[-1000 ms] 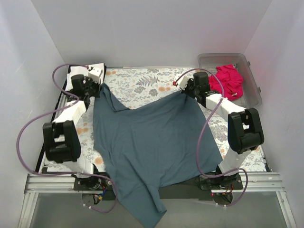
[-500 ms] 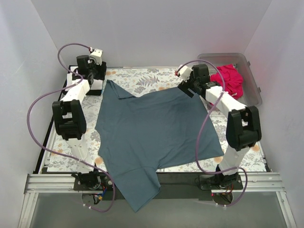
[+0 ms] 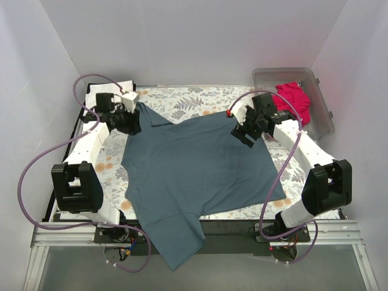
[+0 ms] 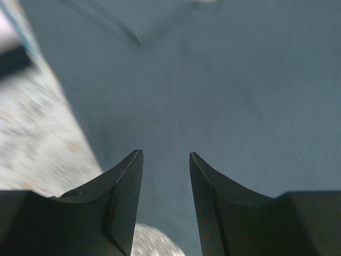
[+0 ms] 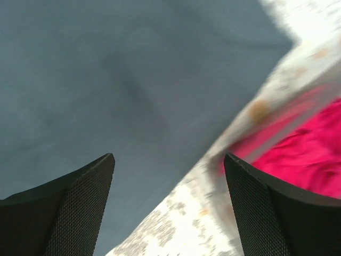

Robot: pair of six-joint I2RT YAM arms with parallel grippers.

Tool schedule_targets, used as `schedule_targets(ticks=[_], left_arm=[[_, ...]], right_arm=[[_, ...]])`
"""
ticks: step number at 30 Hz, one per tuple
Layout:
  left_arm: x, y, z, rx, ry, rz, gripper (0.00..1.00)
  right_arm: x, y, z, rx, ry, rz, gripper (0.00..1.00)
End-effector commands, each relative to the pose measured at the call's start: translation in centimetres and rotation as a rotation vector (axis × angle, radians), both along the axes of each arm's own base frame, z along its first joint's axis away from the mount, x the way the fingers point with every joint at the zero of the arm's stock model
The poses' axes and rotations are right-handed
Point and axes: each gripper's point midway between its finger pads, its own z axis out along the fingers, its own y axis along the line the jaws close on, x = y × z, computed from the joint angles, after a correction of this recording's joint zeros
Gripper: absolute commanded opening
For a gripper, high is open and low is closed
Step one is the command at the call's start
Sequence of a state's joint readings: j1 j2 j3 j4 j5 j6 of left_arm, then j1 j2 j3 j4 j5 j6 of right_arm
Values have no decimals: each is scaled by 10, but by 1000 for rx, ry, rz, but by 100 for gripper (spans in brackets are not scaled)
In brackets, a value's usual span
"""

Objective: Fold and stack the t-shirts
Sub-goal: Flatten the tshirt out

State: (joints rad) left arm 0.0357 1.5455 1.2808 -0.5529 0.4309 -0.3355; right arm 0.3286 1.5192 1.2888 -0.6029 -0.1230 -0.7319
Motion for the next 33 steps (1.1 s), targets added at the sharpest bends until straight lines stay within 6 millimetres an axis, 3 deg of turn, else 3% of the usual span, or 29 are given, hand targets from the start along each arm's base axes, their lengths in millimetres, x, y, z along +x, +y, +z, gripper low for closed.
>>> schedule_targets(ticks=[1,4,7,13,21,28,33], left_arm=[[-78,-4,-46,38,258,-83,40],[-120,4,-69,88,367,-87,40],[-149,18,-90,161,438,-51,40],[-183,27,-112,207,547,-36,40],[-235,28,-135,217,687,-77,38],[-257,36,-165,262,771,-62,34],[-247,61,-170,348,756,-9,29]], right_arm=[[-63,-15,-37,-71,232,75,88],[-91,-29,-56,-128,293,99,87],[-111,-42,-72,-180,354,100,86],[-146,-66,-107,-284,473,109,84],[-164,-76,-129,-325,554,104,82],[-177,-85,-142,-371,613,100,80],[-194,-89,-147,-396,659,116,77]])
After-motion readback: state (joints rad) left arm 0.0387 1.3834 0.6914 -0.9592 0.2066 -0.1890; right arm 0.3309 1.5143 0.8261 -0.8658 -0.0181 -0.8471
